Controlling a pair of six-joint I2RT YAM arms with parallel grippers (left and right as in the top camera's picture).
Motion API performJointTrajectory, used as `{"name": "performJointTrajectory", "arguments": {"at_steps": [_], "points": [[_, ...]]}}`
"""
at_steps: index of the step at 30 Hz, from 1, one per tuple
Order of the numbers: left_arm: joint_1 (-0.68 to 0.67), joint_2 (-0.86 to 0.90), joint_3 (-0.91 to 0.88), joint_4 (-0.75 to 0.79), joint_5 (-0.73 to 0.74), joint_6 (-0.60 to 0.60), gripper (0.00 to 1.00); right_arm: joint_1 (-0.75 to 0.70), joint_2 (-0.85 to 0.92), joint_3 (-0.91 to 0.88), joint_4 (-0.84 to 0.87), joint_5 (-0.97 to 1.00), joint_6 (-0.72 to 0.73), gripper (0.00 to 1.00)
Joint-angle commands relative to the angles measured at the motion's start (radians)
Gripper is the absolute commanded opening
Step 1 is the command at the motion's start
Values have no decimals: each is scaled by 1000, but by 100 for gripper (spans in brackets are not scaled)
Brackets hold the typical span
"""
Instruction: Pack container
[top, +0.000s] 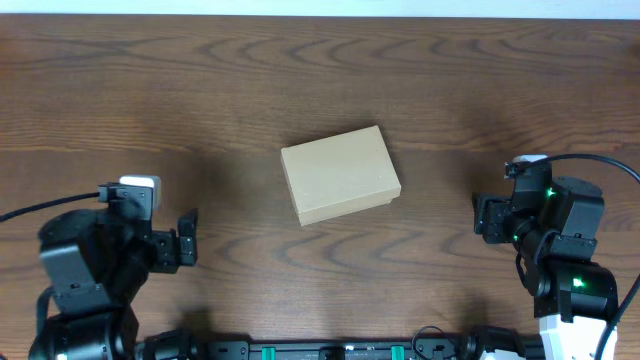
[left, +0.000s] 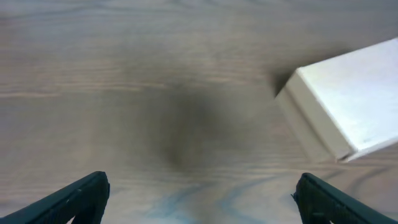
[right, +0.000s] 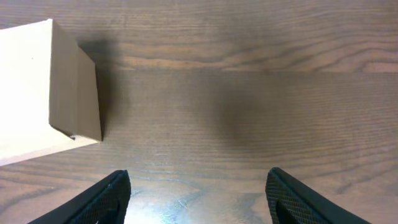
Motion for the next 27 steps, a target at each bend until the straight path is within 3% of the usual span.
{"name": "performJointTrajectory", "arguments": {"at_steps": [1, 8, 11, 15, 24, 27], "points": [[-82, -6, -5, 10, -236, -80, 95, -7, -7, -6, 3, -8, 26, 70], [-277, -4, -24, 11, -373, -182, 95, -7, -7, -17, 5, 1, 26, 69], [-327, -4, -58, 25, -405, -187, 95, -7, -7, -39, 4, 4, 33, 62], [-370, -4, -67, 75, -424, -186, 95, -7, -7, -49, 23, 5, 67, 61], [-373, -4, -67, 164, -399, -2, 95, -7, -10, -49, 85, 37, 16, 63], [-373, -4, -68, 196, -394, 9, 95, -7, -10, -49, 93, 18, 7, 62]]}}
